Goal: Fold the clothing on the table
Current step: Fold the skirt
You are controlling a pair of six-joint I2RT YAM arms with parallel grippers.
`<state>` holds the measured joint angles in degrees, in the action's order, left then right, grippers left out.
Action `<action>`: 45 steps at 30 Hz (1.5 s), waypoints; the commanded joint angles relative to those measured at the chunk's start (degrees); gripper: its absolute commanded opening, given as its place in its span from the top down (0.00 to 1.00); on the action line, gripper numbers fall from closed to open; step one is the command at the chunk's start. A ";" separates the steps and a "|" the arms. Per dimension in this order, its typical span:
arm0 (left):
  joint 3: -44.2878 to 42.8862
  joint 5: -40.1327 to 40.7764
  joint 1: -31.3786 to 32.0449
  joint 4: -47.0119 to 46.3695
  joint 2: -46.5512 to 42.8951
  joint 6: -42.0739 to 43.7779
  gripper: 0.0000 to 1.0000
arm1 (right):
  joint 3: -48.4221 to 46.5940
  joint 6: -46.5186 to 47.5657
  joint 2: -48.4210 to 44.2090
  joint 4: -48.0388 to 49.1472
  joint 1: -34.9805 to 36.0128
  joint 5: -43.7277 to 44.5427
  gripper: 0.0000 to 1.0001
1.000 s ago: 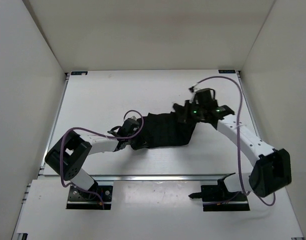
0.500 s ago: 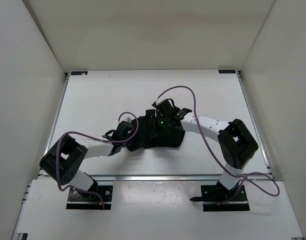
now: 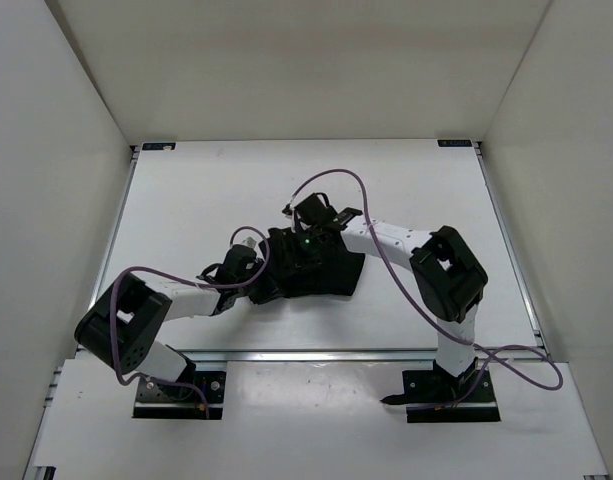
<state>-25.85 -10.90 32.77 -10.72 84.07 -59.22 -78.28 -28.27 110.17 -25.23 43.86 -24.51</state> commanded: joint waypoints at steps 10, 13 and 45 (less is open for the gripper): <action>5.63 -5.54 -6.40 8.25 -13.30 -3.44 0.60 | 8.75 -2.31 -20.59 8.97 -5.53 -3.44 0.56; 8.69 -6.85 -8.77 8.52 -19.10 -5.19 0.53 | 12.96 -3.37 -23.41 11.95 -7.72 -5.10 0.57; -14.93 -16.71 -22.75 43.92 -27.12 26.61 0.01 | 24.22 -13.83 -30.70 20.77 -1.84 8.86 0.63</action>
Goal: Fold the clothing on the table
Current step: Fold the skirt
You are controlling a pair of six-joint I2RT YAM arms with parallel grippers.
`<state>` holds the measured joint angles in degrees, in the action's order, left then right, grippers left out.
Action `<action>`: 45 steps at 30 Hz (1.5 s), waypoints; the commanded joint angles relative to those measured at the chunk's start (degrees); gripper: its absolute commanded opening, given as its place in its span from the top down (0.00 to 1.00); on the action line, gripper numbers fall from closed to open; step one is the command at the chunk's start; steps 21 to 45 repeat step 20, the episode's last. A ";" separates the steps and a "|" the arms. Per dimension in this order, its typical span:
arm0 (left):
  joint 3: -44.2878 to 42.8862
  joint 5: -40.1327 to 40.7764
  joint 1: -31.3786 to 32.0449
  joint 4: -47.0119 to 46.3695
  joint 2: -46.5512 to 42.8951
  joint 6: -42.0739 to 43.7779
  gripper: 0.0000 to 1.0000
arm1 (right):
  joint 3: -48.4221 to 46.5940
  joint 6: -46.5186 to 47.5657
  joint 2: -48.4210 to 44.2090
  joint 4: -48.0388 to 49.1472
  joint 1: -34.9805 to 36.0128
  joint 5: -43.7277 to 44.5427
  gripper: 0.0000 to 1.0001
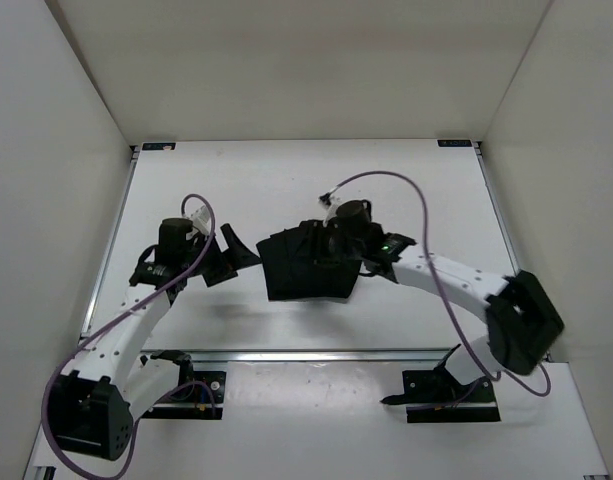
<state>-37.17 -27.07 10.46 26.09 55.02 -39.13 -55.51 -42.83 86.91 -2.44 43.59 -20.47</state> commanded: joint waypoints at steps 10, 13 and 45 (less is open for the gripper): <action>-1.42 10.19 4.39 8.80 -3.43 11.89 0.01 | 11.73 2.05 -26.35 -12.94 -10.72 4.03 0.65; 0.43 14.57 6.06 10.90 -4.92 11.97 0.01 | 13.05 2.40 -27.15 -12.33 -12.22 3.77 0.65; 0.26 24.60 9.49 16.10 -5.89 14.00 0.01 | 10.26 1.96 -22.06 -7.93 -10.55 3.50 0.65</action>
